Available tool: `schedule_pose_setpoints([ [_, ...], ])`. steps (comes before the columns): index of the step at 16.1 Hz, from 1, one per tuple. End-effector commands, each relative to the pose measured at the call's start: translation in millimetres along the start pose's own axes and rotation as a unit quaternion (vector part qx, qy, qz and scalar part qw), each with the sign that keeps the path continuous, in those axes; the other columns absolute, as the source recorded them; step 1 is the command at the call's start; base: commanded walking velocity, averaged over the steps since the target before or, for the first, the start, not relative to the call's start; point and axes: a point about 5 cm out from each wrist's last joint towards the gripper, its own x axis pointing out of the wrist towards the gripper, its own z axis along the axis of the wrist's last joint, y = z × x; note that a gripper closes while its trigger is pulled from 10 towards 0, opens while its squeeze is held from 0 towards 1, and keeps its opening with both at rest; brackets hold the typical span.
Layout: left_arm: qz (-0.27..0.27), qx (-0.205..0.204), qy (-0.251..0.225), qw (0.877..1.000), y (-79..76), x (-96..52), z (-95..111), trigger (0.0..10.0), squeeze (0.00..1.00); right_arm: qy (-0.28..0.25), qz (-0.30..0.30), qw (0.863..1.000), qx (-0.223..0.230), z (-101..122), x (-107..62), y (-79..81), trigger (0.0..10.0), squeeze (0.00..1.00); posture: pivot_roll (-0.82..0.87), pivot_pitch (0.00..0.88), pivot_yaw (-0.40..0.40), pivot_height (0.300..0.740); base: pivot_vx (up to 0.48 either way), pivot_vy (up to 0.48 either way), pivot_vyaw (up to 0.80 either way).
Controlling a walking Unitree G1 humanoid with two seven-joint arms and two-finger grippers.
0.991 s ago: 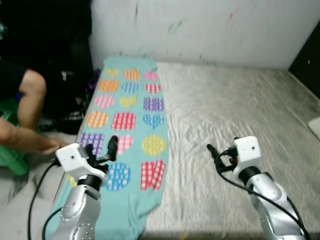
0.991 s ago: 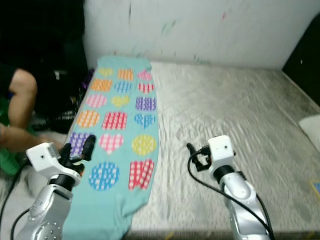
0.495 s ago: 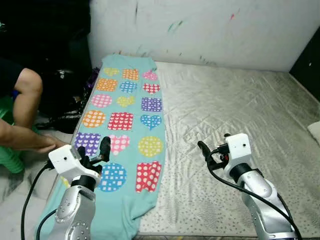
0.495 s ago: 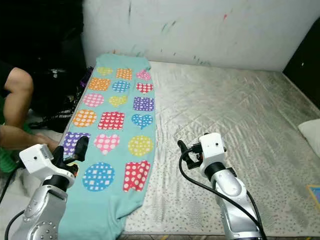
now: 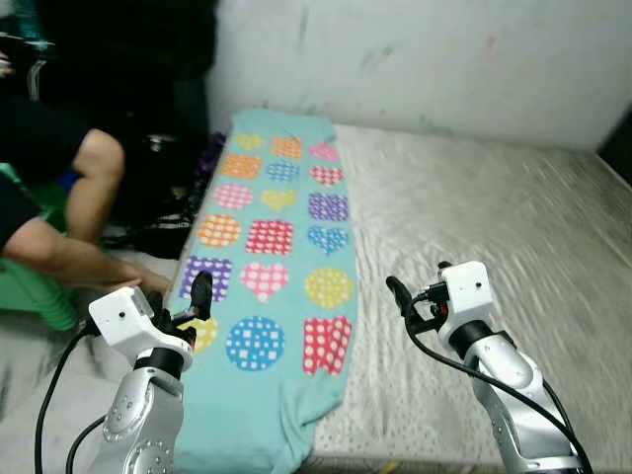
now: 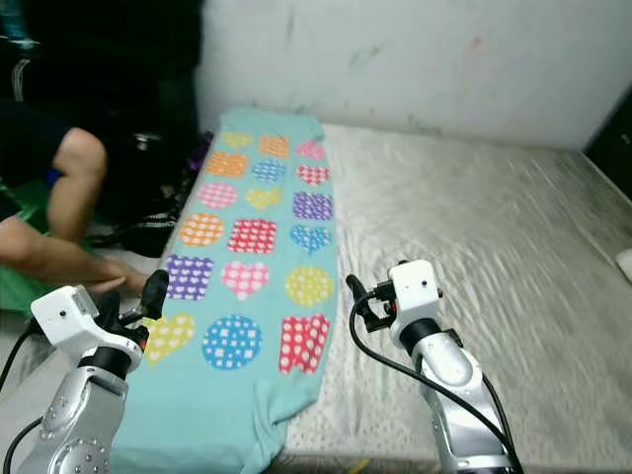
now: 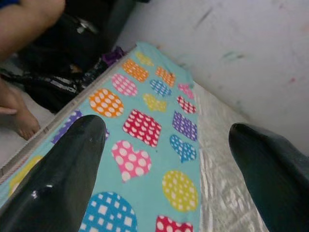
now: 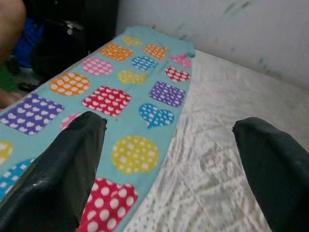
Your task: Clean up the room
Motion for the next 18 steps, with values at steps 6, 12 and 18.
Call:
schedule_pose_setpoints([
  [6,-0.004,-0.014,0.004,1.0,-6.3,0.3,-3,10.0,0.0,0.0,-0.015,1.0,0.001,2,-0.5,-7.1,10.0,0.0,-0.05,0.025,-0.087,0.74,0.0,0.0,0.0],
  [12,-0.013,0.003,0.008,1.0,-9.0,3.2,-2,10.0,0.0,-0.002,-0.028,0.999,0.034,10,4.0,-9.7,10.0,0.0,-0.05,0.022,-0.089,0.74,0.0,0.0,0.0],
  [18,-0.02,0.025,0.024,0.999,-6.5,-9.8,0,10.0,0.0,-0.003,-0.043,0.996,0.074,15,6.6,-11.2,10.0,0.0,-0.02,0.062,-0.072,0.74,0.0,0.0,0.0],
])
